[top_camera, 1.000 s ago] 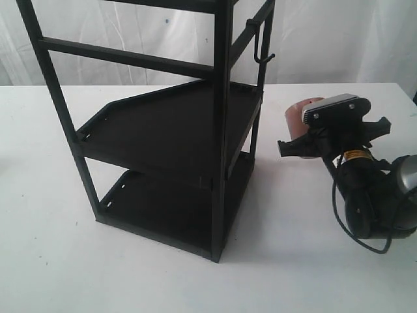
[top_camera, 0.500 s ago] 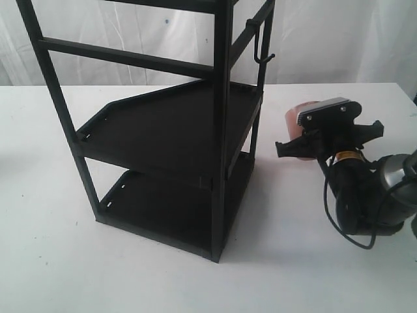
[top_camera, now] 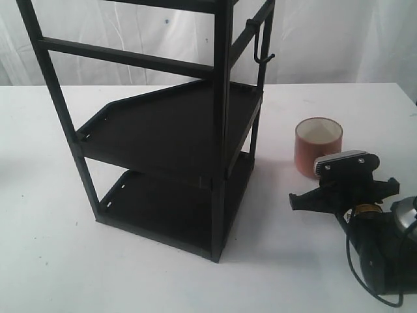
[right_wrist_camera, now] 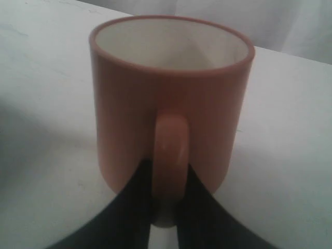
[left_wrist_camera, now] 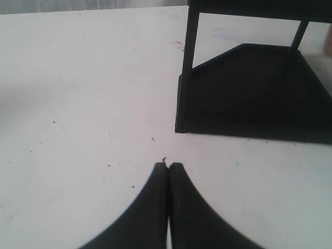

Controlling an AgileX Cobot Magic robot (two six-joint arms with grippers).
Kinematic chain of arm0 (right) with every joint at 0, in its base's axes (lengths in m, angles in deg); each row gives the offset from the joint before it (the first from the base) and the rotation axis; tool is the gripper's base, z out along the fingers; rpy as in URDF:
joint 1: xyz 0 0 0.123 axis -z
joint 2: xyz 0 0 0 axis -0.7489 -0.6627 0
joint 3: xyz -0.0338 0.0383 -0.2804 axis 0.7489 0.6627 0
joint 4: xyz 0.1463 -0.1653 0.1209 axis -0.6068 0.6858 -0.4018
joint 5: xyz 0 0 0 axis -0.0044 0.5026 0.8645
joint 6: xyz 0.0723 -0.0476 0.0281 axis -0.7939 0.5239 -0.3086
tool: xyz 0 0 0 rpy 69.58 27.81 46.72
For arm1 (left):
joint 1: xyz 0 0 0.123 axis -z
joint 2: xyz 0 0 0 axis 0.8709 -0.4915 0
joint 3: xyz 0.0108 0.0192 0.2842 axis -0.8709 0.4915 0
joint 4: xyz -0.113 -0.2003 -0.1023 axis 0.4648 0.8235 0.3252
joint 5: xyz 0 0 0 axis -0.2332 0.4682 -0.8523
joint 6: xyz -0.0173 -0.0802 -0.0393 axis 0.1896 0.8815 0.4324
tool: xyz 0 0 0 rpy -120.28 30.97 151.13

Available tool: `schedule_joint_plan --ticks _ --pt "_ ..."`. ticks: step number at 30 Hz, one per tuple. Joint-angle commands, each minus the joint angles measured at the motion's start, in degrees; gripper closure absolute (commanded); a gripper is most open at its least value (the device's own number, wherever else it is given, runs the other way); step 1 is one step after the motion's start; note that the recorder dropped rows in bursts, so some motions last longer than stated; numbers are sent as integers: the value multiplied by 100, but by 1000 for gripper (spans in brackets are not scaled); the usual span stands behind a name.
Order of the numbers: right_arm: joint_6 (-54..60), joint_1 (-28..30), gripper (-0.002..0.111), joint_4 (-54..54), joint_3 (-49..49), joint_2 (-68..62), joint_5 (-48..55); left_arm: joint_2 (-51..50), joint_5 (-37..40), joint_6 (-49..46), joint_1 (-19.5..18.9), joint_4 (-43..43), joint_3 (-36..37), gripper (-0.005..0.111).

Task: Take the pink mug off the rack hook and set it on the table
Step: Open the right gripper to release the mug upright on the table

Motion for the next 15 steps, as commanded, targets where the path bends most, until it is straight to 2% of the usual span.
schedule_joint_plan --ticks 1,15 --pt "-163 69 108 255 308 -45 361 24 -15 9 -14 16 21 107" --pt "-163 69 108 383 304 -169 361 24 -15 9 -14 16 21 107"
